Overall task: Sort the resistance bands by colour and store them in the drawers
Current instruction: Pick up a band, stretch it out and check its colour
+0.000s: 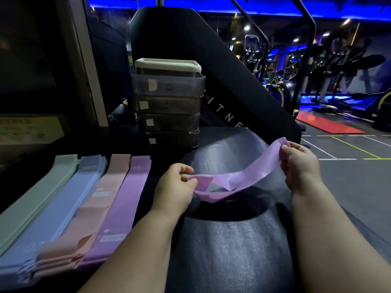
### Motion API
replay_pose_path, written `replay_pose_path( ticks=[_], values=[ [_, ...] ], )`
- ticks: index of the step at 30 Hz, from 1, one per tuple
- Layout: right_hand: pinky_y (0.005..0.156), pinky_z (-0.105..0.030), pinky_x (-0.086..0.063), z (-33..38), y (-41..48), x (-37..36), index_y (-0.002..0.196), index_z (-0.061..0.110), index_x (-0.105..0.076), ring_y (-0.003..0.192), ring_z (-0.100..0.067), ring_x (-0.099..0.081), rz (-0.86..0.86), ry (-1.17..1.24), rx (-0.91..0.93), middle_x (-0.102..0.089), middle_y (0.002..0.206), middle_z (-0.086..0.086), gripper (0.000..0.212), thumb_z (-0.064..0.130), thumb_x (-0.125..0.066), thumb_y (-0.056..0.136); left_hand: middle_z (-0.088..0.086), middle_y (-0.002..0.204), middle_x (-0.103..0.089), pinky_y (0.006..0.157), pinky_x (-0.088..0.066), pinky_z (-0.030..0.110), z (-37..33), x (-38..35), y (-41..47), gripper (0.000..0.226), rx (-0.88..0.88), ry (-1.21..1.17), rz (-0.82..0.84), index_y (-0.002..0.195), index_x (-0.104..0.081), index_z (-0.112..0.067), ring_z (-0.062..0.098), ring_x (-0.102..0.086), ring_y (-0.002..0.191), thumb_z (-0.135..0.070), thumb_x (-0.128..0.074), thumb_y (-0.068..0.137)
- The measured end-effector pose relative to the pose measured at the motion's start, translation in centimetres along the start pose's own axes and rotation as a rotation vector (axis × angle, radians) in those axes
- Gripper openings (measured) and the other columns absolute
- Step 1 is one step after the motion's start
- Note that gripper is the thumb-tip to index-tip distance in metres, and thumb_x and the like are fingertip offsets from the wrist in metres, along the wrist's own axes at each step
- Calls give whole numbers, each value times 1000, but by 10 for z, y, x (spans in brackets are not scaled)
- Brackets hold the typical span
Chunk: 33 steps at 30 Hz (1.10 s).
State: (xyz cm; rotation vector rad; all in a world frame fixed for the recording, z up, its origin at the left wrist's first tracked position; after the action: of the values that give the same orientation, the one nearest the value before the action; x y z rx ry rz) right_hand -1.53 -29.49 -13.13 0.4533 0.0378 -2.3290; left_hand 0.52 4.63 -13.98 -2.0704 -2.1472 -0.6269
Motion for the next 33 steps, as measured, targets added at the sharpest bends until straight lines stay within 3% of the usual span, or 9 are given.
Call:
replay_pose_path(
  ticks=[3,7,11,14,17,21,25,28,33],
  values=[
    [51,-12,-48,0,0,-1,105,11,-64,65,-9,-59,18,22,6,-64,81,-4,16,5,-57,92,-4,88,-68,66,-43,13,0,2,0,10,-3,24,-21,94,-65,-20,9,-62,80,-12,-65,88],
    [52,-13,-49,0,1,-1,93,8,-65,67,-12,-58,6,-7,19,-62,76,-5,13,-1,-57,89,-7,82,-67,57,-39,6,-4,4,0,6,-42,50,-43,84,-66,-21,3,-59,73,-18,-66,89],
    [59,-18,-46,3,-2,-2,78,17,-65,67,-13,-53,8,-129,47,-59,72,-2,18,0,-59,84,-6,83,-61,56,-36,14,-5,6,0,8,-66,114,-55,83,-66,-25,4,-53,69,-26,-65,91],
    [56,-19,-38,9,-4,1,86,15,-67,61,-10,-46,-16,-199,99,-56,69,2,12,4,-62,86,-7,70,-60,59,-39,22,-4,5,-2,14,-37,76,-43,84,-62,-22,10,-54,66,-30,-60,94],
    [56,-13,-40,12,-4,1,95,13,-68,63,-6,-49,-26,-208,139,-59,71,4,13,4,-63,86,-4,66,-63,61,-42,24,-4,4,-2,15,-13,54,-33,85,-60,-21,11,-54,63,-31,-55,96],
    [55,-8,-42,12,-4,1,95,12,-68,66,-5,-52,-24,-200,143,-61,73,4,14,3,-65,85,0,78,-65,57,-43,25,-2,2,-1,11,27,-62,-19,89,-60,-22,9,-49,49,-28,-55,97],
    [49,-8,-39,12,-4,1,95,14,-69,62,-7,-49,-24,-203,138,-60,71,3,16,3,-66,84,3,89,-64,50,-47,18,0,-3,-4,10,109,-265,26,94,-61,-16,5,-56,53,-18,-53,99],
    [42,-10,-34,8,-4,-1,89,14,-69,58,-10,-47,1,-181,101,-57,67,-2,15,2,-61,86,4,89,-63,58,-50,20,-3,-9,-7,13,171,-483,68,92,-58,-15,11,-61,66,-11,-49,101],
    [58,-23,-35,-3,-5,-1,71,17,-61,63,-12,-51,-22,-56,-63,-56,69,-1,19,7,-53,85,7,86,-60,69,-51,28,-2,-7,-7,20,265,-729,17,87,-53,-13,18,-62,74,-10,-41,102]
  ],
)
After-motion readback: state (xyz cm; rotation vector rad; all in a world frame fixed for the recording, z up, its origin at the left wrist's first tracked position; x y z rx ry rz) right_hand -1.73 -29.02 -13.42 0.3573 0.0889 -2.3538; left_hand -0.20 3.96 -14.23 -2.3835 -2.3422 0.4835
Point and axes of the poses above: each hand's wrist, its own y-axis towards the middle knuckle, its own x-axis out of the back of the hand, z = x × y, the point moved 10 cm from there along y, towards the middle knuckle
